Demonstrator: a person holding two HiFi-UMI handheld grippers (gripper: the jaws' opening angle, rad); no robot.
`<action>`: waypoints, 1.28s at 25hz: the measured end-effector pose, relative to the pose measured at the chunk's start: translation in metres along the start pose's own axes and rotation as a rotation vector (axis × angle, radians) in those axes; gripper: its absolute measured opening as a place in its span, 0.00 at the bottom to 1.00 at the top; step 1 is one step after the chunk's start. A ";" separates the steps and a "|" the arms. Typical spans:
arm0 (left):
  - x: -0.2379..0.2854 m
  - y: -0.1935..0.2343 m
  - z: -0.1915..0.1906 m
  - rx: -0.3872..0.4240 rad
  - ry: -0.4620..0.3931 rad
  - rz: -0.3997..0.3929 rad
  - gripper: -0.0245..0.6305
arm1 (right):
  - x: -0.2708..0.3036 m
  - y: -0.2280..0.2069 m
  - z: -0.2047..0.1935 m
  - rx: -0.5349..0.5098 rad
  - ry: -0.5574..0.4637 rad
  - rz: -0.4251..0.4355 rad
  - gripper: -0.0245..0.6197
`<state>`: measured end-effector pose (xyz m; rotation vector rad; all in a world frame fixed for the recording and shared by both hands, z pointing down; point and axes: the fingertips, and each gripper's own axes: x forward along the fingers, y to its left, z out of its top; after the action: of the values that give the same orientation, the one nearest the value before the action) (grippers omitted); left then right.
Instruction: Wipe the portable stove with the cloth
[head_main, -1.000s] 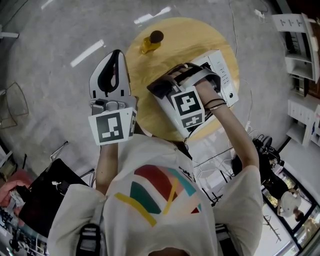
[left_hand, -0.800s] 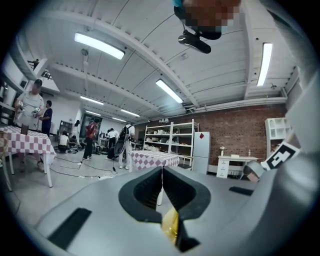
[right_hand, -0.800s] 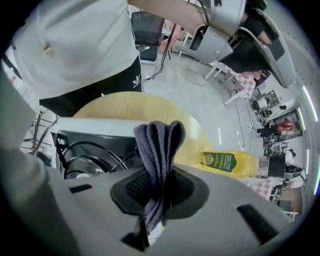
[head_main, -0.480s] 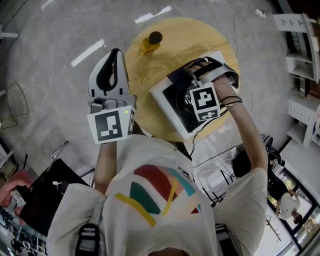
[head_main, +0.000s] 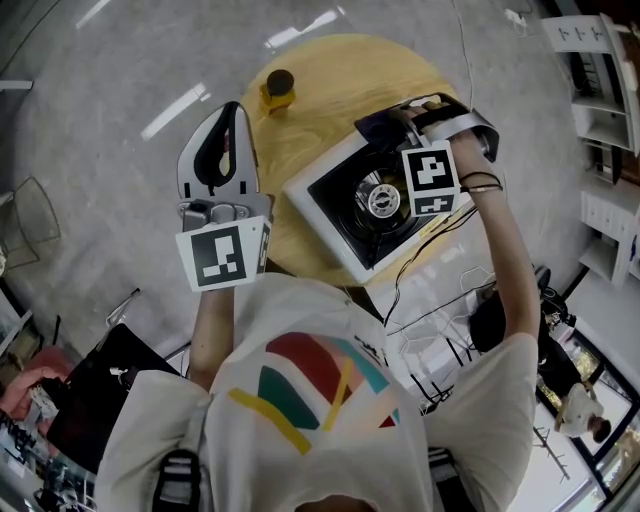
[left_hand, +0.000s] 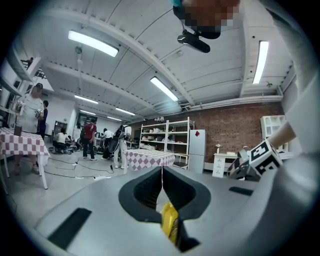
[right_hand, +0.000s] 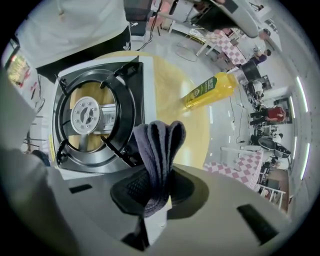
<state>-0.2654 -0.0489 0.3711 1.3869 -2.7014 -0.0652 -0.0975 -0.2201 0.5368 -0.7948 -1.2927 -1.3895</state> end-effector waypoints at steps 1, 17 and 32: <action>0.001 -0.002 0.000 0.001 -0.001 0.000 0.05 | 0.000 -0.002 -0.003 0.008 -0.003 -0.007 0.09; 0.006 -0.031 -0.001 0.034 0.005 -0.024 0.05 | -0.002 -0.008 -0.041 -0.006 0.028 -0.172 0.09; 0.003 -0.060 0.017 0.089 0.007 -0.026 0.05 | 0.029 -0.010 -0.067 0.003 -0.034 -0.289 0.09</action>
<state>-0.2203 -0.0862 0.3496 1.4429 -2.7120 0.0586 -0.1033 -0.2926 0.5479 -0.6495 -1.4793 -1.6056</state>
